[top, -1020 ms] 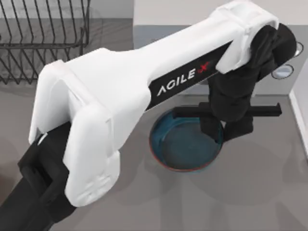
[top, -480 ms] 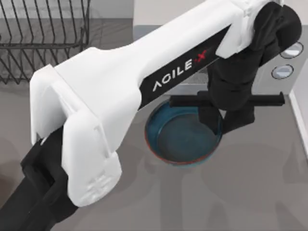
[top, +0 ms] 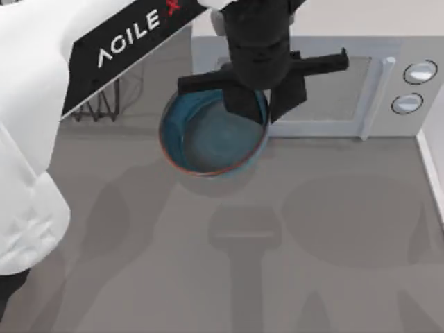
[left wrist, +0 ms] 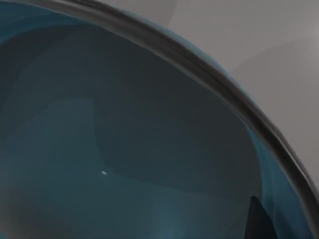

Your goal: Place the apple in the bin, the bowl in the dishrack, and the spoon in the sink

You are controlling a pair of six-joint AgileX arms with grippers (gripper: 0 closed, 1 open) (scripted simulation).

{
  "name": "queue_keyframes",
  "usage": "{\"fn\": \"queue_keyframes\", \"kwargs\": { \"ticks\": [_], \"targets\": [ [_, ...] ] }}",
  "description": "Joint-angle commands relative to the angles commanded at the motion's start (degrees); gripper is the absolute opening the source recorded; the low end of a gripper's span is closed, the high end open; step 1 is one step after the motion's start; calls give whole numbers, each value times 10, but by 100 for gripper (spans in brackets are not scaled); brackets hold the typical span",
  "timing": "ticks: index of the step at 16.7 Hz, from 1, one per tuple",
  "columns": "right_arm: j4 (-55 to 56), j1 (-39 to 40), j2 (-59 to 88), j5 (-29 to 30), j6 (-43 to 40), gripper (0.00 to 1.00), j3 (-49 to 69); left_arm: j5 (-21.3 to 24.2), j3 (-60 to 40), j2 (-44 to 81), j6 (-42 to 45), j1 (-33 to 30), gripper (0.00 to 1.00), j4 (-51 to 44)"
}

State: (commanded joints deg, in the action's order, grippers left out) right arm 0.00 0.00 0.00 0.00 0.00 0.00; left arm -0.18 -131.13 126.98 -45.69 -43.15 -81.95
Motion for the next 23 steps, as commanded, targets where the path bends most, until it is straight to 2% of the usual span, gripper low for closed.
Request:
{"fn": "queue_keyframes", "kwargs": {
  "ticks": [6, 13, 18, 23],
  "targets": [
    [0, 0, 0, 0, 0, 100, 0, 8, 276, -282, 135, 217, 0, 237],
    [0, 0, 0, 0, 0, 100, 0, 66, 546, -586, 334, 438, 0, 526],
    [0, 0, 0, 0, 0, 100, 0, 109, 652, -729, 441, 521, 0, 661],
    [0, 0, 0, 0, 0, 100, 0, 120, 673, -760, 464, 535, 0, 690]
  ]
}}
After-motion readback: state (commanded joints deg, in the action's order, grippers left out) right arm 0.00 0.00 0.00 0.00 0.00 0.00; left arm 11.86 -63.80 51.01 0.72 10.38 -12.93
